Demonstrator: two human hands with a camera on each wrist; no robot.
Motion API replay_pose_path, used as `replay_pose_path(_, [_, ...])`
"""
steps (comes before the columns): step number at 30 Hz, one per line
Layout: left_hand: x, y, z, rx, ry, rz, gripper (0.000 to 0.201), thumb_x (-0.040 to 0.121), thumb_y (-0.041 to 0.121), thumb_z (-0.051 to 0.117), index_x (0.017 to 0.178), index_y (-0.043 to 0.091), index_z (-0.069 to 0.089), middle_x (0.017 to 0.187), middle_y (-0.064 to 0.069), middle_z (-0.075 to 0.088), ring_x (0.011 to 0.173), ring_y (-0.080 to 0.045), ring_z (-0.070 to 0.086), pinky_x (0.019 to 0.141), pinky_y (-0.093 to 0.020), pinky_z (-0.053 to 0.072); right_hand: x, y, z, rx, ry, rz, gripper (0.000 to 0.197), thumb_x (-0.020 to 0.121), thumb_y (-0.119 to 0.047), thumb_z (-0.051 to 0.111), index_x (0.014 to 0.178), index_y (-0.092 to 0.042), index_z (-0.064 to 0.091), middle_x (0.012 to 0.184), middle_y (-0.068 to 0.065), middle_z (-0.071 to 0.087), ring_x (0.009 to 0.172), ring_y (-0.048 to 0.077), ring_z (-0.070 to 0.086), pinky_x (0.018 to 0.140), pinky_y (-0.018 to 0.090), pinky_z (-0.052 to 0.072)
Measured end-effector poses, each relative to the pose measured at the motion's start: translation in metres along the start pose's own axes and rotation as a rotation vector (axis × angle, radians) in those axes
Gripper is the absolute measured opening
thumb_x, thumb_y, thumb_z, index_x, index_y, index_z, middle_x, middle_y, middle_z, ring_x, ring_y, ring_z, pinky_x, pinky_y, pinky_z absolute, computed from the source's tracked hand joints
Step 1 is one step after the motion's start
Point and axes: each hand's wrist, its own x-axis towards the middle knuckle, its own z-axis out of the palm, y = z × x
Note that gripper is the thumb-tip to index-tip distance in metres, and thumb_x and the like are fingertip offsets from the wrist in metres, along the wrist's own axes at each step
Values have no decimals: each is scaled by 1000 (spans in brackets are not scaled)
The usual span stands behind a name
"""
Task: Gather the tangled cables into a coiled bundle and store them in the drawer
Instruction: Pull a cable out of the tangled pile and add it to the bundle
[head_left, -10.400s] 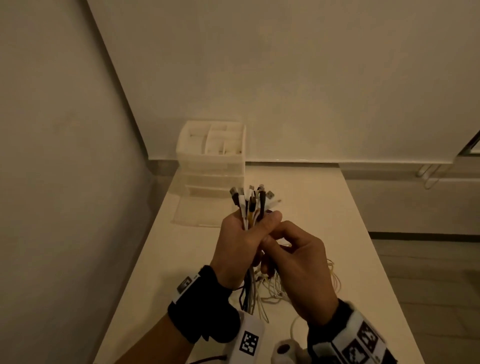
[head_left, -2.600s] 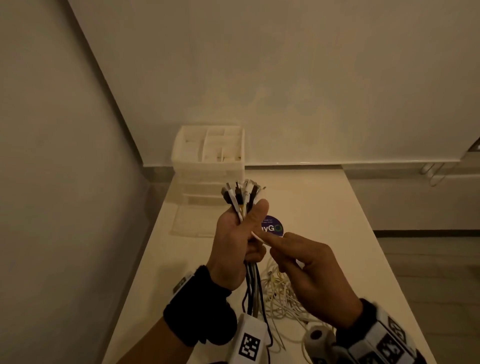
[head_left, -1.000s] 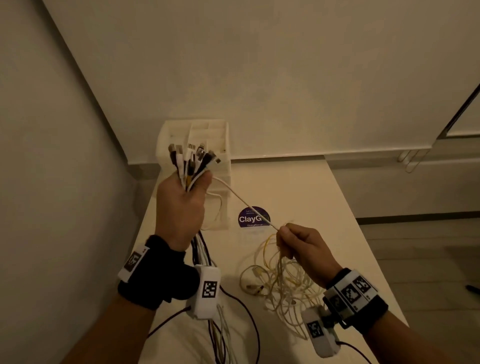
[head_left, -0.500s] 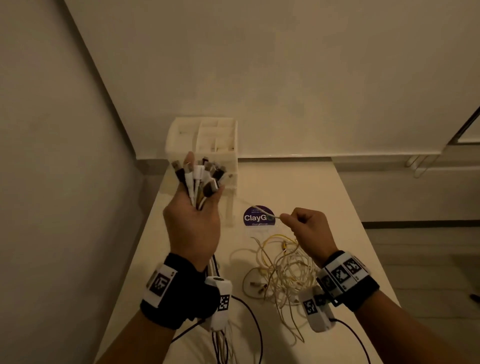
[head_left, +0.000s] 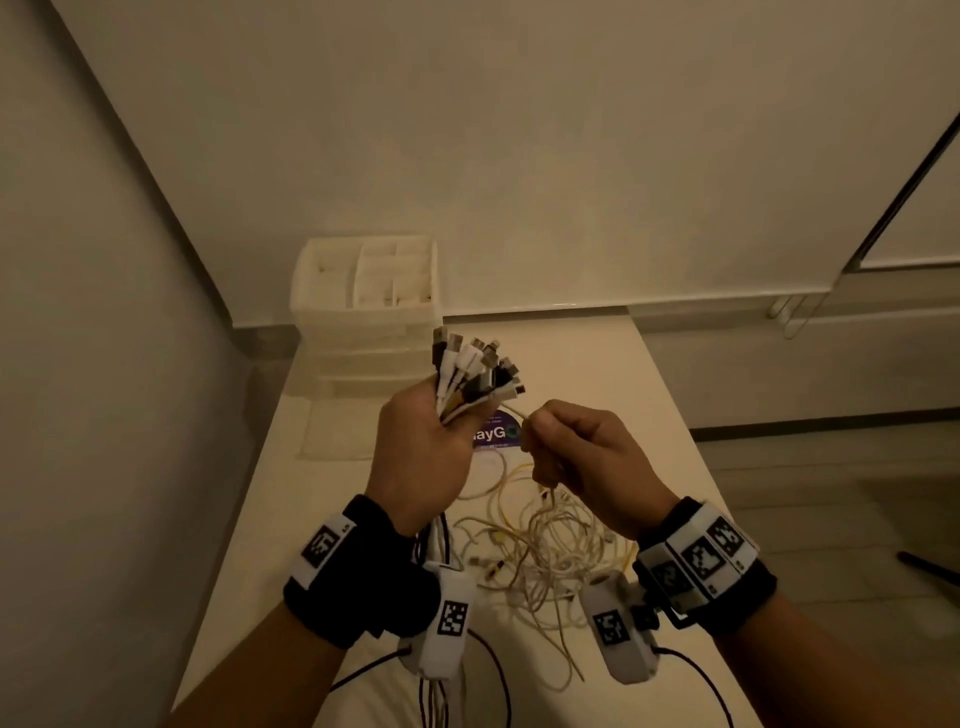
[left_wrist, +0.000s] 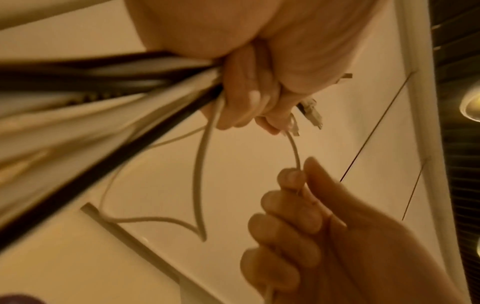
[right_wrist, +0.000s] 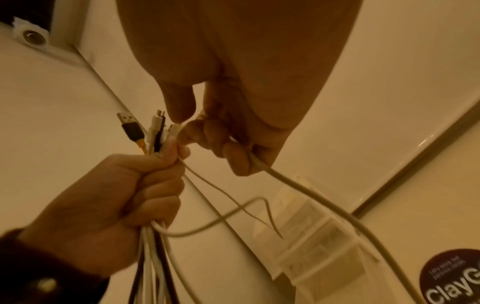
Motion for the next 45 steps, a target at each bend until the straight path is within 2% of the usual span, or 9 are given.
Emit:
replay_pose_path(4, [11,5,-21,-80,177,7,15,86,20,69,92,34,67,80,20,66,66,11,58,62,-15,47,2,28,-1,-104,-1,43,35,95,-30,50,75,-4,64,61,11,47,54,18,41,56,29,38])
replay_pose_path(9, [21,-4,-52,-113,387,-38,19,88,13,67,104,22,69,97,14,65,84,20,56,59,-21,49,0,57,-7,-255,96,98,42,98,-23,54,57,-13,54,56,4,47,54,16,42,59,32,38])
replay_pose_path(14, [18,-17,-57,-147,443,-105,14,86,18,70,96,27,68,84,13,69,81,10,65,68,-19,51,22,53,5,-166,244,141,49,89,-10,64,50,-14,34,50,-3,27,56,21,24,58,38,28])
replay_pose_path(17, [11,-11,-46,-58,331,-49,14,84,14,72,96,21,68,83,23,63,74,20,59,66,-1,42,31,41,8,-176,252,108,48,83,-6,64,47,-12,33,48,1,26,55,19,23,57,39,27])
replay_pose_path(21, [-2,-11,-15,47,-48,-75,14,83,17,74,94,26,72,83,13,71,77,5,66,69,-16,51,32,14,15,-205,120,-33,46,75,-23,61,56,11,39,54,29,33,54,18,31,52,24,32])
replay_pose_path(24, [-5,-17,-2,106,-101,-47,15,85,19,72,99,18,72,89,5,73,82,-10,67,72,-24,52,31,3,13,-192,44,-76,34,81,-14,53,54,4,42,52,20,38,47,11,33,50,17,30])
replay_pose_path(29, [3,-14,-6,130,14,25,16,84,14,73,98,20,74,88,11,71,82,-3,64,68,-10,46,23,8,6,-81,-58,-21,28,90,-28,56,67,-15,63,61,5,54,58,17,48,62,32,41])
replay_pose_path(39, [17,0,-35,33,320,36,12,85,13,71,96,14,71,83,17,64,83,4,59,69,1,41,28,60,-4,-318,148,88,39,100,-26,47,64,-13,55,54,-6,47,54,11,44,58,22,37])
replay_pose_path(45, [16,-6,-59,-100,460,-22,24,86,13,69,90,37,66,89,21,66,82,4,63,79,-19,50,26,61,1,-399,22,-14,40,94,-33,58,63,-8,55,59,-1,50,60,12,45,59,19,38])
